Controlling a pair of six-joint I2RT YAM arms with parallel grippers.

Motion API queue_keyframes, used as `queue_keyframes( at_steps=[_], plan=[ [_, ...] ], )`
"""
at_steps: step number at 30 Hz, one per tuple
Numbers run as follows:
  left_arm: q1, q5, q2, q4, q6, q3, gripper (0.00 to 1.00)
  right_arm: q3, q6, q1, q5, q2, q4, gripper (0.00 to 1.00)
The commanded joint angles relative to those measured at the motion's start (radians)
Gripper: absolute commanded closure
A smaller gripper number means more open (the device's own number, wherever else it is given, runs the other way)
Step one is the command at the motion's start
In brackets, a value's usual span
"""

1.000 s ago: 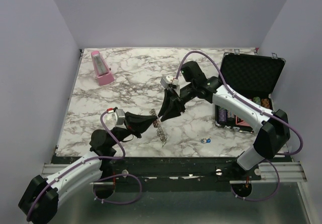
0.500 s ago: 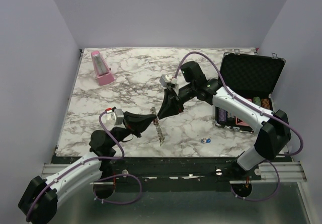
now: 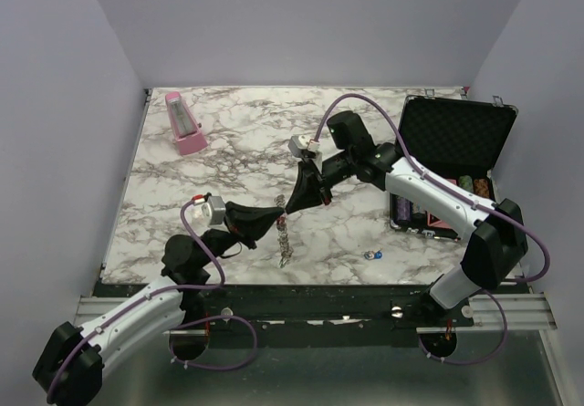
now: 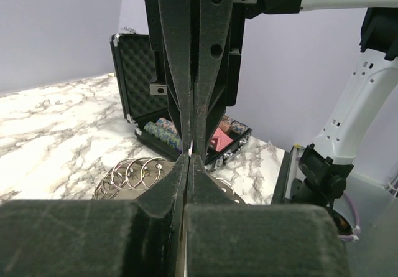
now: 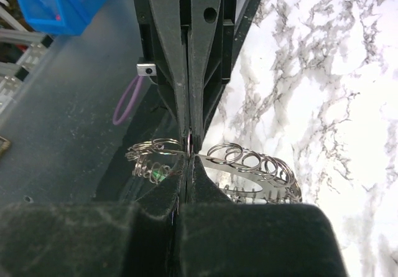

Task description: Put the keys on the keyring

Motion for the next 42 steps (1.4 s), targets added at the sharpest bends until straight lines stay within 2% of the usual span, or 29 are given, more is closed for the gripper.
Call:
queue_keyframes(
  at_steps=[1,2,4,6,10,12,14,19,24,34,39,42],
  plan=[
    [-0.002,-0.017,-0.094,-0.202,0.056,0.061,0.78,0.059,-0.147,0.012,0.027,-0.016,-0.175,0.99],
    [-0.002,-0.018,-0.127,-0.303,0.078,0.085,0.62,0.07,-0.181,0.01,0.042,-0.016,-0.212,0.99],
    [-0.002,-0.018,-0.193,-0.507,0.133,0.143,0.36,0.101,-0.283,0.01,0.068,-0.012,-0.319,0.99],
    [-0.002,-0.021,-0.238,-0.695,0.189,0.212,0.22,0.124,-0.363,0.012,0.096,-0.001,-0.401,0.99],
    [-0.002,0.037,-0.243,-0.951,0.297,0.323,0.1,0.165,-0.436,0.012,0.111,0.031,-0.499,0.99],
    [-0.004,0.089,-0.206,-1.018,0.338,0.369,0.1,0.173,-0.442,0.01,0.11,0.04,-0.513,0.99],
    [-0.002,0.132,-0.159,-1.045,0.371,0.409,0.11,0.173,-0.442,0.01,0.107,0.045,-0.515,0.99],
    [-0.002,0.207,-0.013,-1.052,0.415,0.49,0.27,0.171,-0.443,0.01,0.108,0.046,-0.519,0.99],
    [-0.004,0.252,0.078,-1.02,0.424,0.523,0.39,0.171,-0.445,0.01,0.101,0.048,-0.521,0.99],
    [-0.002,0.298,0.113,-0.93,0.379,0.494,0.6,0.173,-0.443,0.012,0.095,0.05,-0.524,0.99],
    [-0.002,0.321,0.133,-0.91,0.365,0.49,0.76,0.173,-0.442,0.012,0.093,0.05,-0.524,0.99],
    [-0.002,0.327,0.138,-0.916,0.365,0.495,0.78,0.173,-0.442,0.013,0.093,0.05,-0.524,0.99]
  ],
)
